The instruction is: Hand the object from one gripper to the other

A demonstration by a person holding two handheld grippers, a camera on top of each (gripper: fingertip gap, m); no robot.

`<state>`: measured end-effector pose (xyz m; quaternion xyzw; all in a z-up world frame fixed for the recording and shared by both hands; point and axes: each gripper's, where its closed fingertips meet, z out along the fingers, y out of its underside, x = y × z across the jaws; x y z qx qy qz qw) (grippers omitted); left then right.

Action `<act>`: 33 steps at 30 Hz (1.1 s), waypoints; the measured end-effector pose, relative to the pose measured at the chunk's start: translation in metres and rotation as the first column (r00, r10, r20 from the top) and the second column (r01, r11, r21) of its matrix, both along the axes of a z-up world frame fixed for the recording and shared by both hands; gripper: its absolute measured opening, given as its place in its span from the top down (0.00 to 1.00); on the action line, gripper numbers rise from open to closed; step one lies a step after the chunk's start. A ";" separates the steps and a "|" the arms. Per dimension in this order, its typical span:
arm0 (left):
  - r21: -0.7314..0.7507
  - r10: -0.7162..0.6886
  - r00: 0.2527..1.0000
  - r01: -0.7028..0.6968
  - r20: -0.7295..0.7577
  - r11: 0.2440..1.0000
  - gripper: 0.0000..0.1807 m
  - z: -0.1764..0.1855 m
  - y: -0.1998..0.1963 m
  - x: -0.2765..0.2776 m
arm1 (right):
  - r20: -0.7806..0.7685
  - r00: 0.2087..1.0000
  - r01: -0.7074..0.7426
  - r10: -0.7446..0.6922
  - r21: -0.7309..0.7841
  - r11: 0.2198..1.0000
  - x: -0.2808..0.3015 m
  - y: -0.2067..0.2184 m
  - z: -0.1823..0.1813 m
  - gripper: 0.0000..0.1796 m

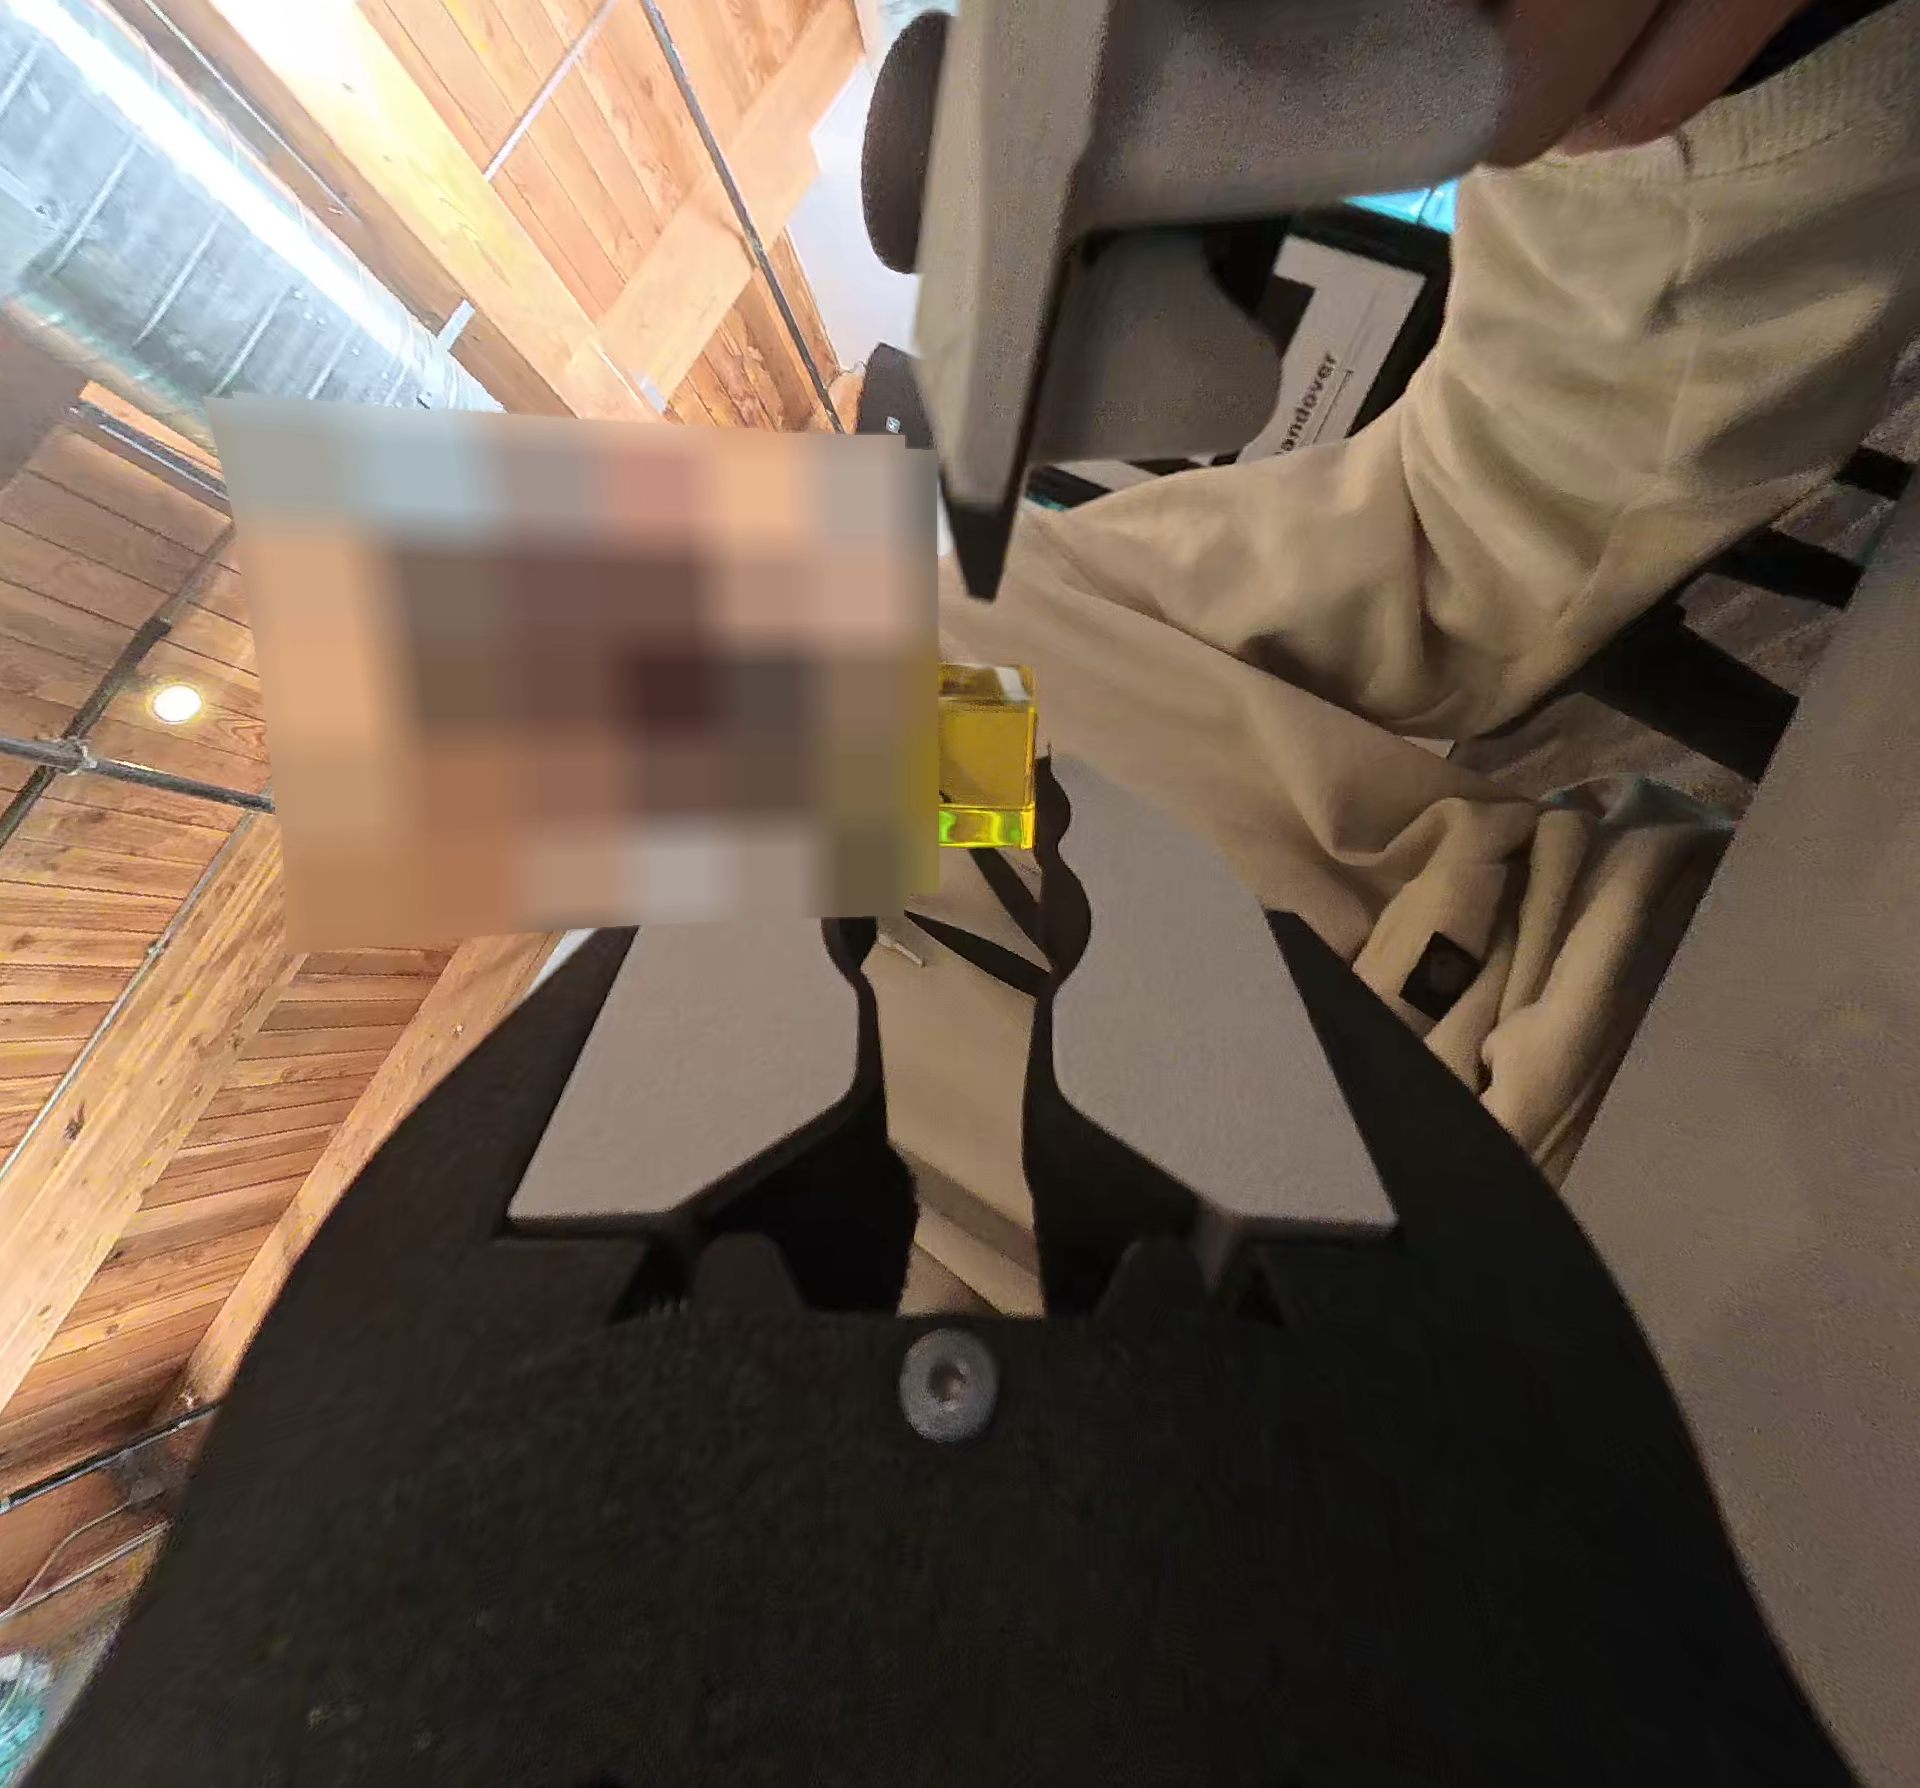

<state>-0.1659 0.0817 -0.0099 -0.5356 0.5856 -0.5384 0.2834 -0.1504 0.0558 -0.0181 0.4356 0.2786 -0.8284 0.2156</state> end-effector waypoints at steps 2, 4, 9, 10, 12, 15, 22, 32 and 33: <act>0.002 -0.043 0.999 0.043 -0.028 0.999 0.71 -0.007 -0.011 0.005 | 0.027 1.000 -0.014 0.013 0.006 1.000 -0.006 -0.003 -0.005 0.85; 0.008 -0.073 0.995 0.073 -0.066 0.997 0.71 -0.015 -0.018 0.010 | 0.025 1.000 -0.018 0.018 -0.004 1.000 -0.007 -0.004 -0.006 0.85; 0.024 -0.099 0.989 0.102 -0.106 0.995 0.82 -0.028 -0.022 0.015 | 0.041 0.999 -0.002 0.003 -0.009 1.000 -0.008 -0.001 -0.010 0.85; 0.027 -0.094 0.990 0.097 -0.103 0.995 0.84 -0.027 -0.020 0.015 | 0.041 0.999 0.015 -0.014 -0.001 1.000 -0.007 0.001 -0.010 0.84; 0.044 -0.060 0.994 0.064 -0.087 0.997 0.85 -0.026 -0.013 0.015 | 0.039 0.993 0.106 -0.109 0.074 0.992 -0.009 0.010 -0.012 0.83; 0.044 0.050 0.997 -0.048 -0.061 0.998 0.85 -0.020 0.011 0.010 | 0.052 0.912 0.376 -0.406 0.289 0.881 -0.014 0.043 -0.024 0.78; -0.229 0.435 0.899 -0.436 -0.060 0.870 0.85 -0.018 0.096 -0.013 | -0.417 0.512 0.581 -0.751 0.812 -0.055 0.003 0.128 -0.030 0.74; -0.727 0.394 0.919 -0.261 0.015 0.635 0.85 -0.021 0.101 -0.006 | -0.796 0.412 0.373 -0.443 0.591 -0.715 -0.012 0.119 -0.005 0.78; -0.738 0.387 0.922 -0.246 0.021 0.628 0.85 -0.021 0.100 -0.004 | -0.800 0.421 0.350 -0.426 0.577 -0.738 -0.013 0.119 -0.006 0.78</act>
